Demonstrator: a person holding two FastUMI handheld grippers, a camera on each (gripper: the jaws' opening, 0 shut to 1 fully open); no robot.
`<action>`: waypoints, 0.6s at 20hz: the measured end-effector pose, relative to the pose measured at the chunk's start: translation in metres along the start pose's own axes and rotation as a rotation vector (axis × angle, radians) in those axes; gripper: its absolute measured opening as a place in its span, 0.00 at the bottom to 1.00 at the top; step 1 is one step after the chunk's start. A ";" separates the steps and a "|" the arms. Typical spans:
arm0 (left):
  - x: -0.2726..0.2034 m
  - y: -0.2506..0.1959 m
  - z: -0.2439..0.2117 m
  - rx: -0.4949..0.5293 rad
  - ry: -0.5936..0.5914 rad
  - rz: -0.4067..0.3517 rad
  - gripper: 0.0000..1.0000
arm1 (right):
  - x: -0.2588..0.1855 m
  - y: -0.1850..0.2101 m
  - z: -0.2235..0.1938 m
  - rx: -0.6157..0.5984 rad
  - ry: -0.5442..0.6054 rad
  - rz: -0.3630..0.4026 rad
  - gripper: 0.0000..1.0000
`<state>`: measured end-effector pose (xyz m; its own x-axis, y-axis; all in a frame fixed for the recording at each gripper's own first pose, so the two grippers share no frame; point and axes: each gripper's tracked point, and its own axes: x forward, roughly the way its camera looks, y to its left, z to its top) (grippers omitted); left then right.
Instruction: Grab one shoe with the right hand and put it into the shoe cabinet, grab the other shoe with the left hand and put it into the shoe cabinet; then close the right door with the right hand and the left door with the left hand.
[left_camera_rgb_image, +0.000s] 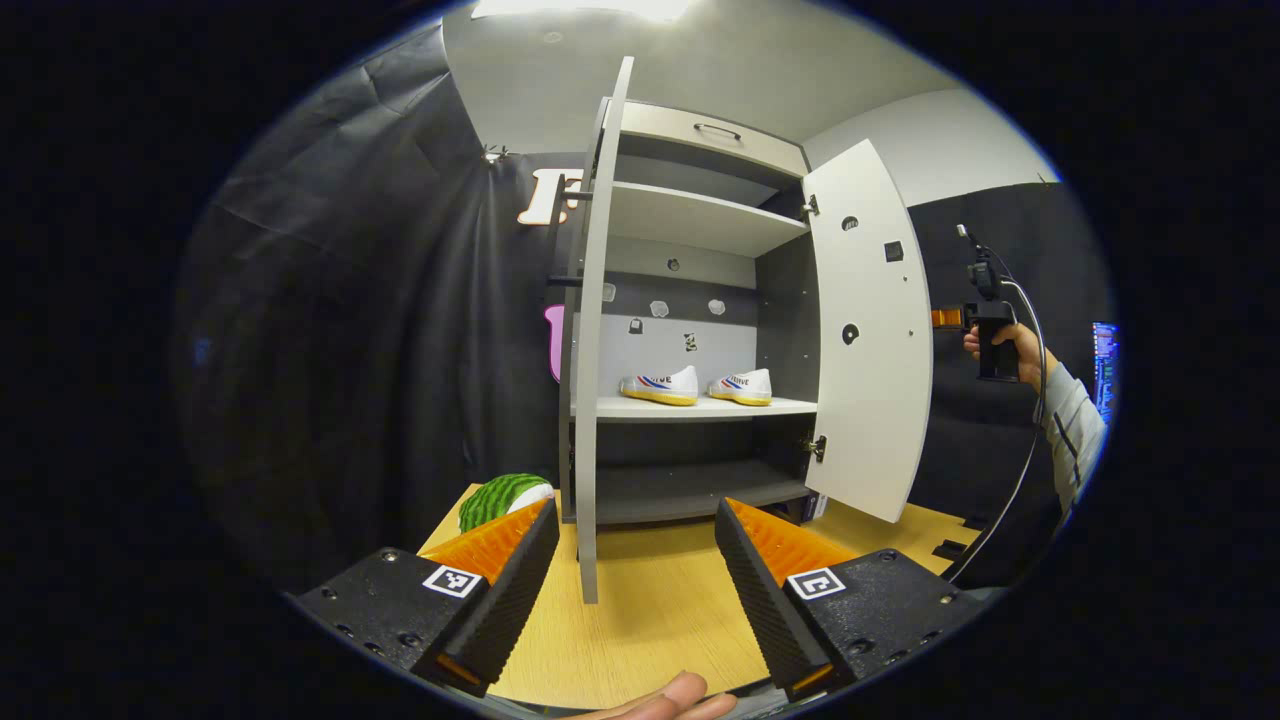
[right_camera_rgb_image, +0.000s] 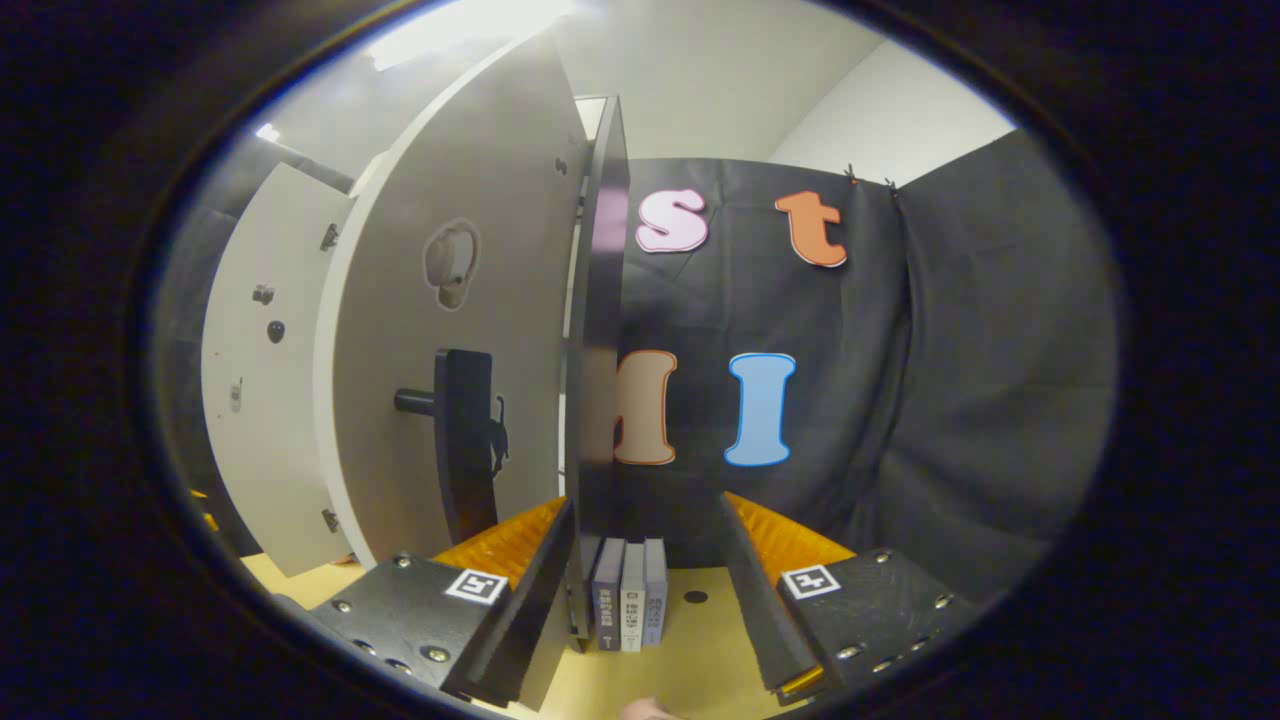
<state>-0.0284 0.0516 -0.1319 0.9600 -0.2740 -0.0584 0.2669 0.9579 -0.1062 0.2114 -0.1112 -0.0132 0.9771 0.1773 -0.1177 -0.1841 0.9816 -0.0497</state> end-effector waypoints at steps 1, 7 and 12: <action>0.001 0.001 0.000 -0.005 -0.001 0.000 0.95 | -0.001 0.005 -0.002 0.000 0.006 -0.007 0.82; 0.004 0.012 -0.010 -0.023 0.028 0.025 0.96 | -0.003 0.048 0.001 -0.020 -0.005 -0.006 0.82; 0.002 0.025 -0.008 -0.017 0.032 0.064 0.95 | 0.001 0.091 0.003 0.033 -0.023 -0.044 0.85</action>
<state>-0.0203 0.0747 -0.1424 0.9718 -0.2149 -0.0970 0.2032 0.9720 -0.1177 0.1955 -0.0211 -0.0153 0.9864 0.1350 -0.0936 -0.1376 0.9903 -0.0219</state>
